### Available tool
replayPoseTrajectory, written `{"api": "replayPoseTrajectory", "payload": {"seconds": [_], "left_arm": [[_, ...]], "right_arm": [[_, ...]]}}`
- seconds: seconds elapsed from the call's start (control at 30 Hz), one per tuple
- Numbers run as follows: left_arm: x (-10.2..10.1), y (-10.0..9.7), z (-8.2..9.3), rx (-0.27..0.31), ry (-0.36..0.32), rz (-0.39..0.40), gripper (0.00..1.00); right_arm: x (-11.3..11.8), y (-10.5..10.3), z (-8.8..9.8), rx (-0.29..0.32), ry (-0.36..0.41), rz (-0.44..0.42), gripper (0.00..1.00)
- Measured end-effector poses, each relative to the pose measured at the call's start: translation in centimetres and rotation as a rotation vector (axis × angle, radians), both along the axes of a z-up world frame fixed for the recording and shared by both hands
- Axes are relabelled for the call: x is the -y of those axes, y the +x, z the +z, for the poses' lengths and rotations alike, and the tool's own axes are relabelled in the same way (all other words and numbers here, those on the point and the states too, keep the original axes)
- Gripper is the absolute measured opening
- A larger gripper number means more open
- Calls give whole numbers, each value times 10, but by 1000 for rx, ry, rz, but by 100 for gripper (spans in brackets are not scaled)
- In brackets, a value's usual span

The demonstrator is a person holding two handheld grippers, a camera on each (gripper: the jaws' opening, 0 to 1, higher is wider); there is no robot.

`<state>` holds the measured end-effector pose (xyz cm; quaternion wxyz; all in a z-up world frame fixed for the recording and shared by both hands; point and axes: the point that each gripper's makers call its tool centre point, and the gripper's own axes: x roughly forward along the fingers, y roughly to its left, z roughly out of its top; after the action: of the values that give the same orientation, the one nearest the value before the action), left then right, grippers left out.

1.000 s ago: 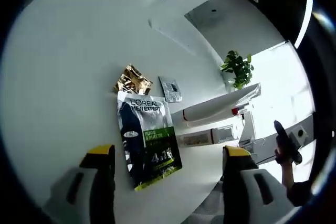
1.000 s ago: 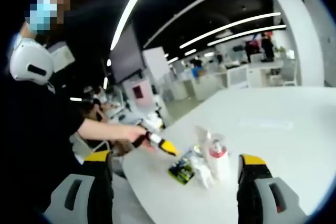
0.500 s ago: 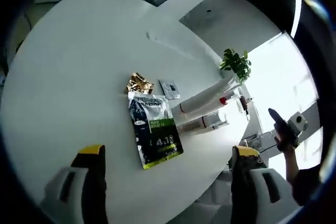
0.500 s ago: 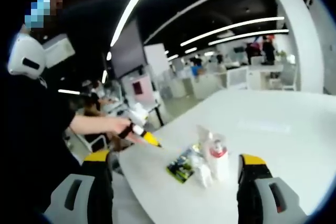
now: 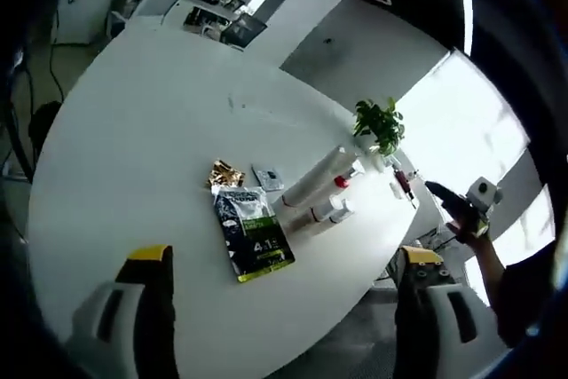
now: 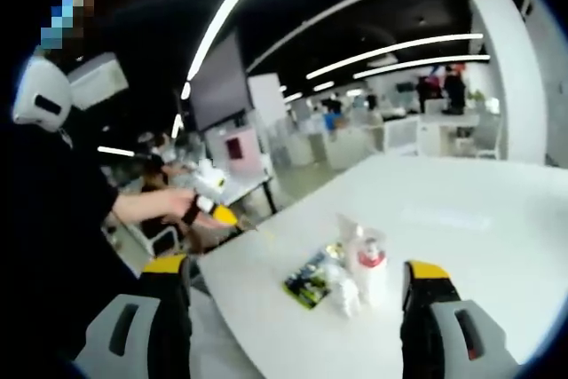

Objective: Arrange the skincare products in the storage area until every visible bottle or jar stands upright without overlapping.

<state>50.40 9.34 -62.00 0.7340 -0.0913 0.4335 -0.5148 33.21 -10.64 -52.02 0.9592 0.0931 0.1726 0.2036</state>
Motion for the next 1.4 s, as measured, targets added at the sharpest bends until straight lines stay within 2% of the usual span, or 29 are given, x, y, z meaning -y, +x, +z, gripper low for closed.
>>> {"api": "replayPoseTrajectory", "payload": {"seconds": [0.1, 0.3, 0.37, 0.53, 0.73, 0.9, 1.03, 1.17, 1.4], "left_arm": [[-6, -1, 13, 34, -5, -4, 99], [-13, -12, 45, 154, -21, -58, 99], [-16, -18, 55, 176, -24, -70, 99], [-24, -24, 77, 228, -82, -64, 99], [-43, -24, 86, 311, -74, -39, 99], [-57, -26, 97, 355, -107, -2, 99], [-72, -24, 97, 383, -94, 16, 99], [-84, -26, 94, 383, -74, 24, 99], [-95, -36, 95, 373, -101, 64, 99]], "right_arm": [[2, -4, 3, 4, -3, -8, 99], [5, -13, 8, 12, -12, -29, 99], [6, -16, 9, 14, -14, -33, 99], [3, -25, 10, 12, -16, -34, 99], [2, -34, 6, 3, -26, -41, 99], [2, -40, 3, 3, -24, -57, 99], [2, -45, 1, -1, -27, -66, 99], [5, -48, 2, 1, -19, -85, 99], [4, -56, -5, -18, -26, -102, 99]]}}
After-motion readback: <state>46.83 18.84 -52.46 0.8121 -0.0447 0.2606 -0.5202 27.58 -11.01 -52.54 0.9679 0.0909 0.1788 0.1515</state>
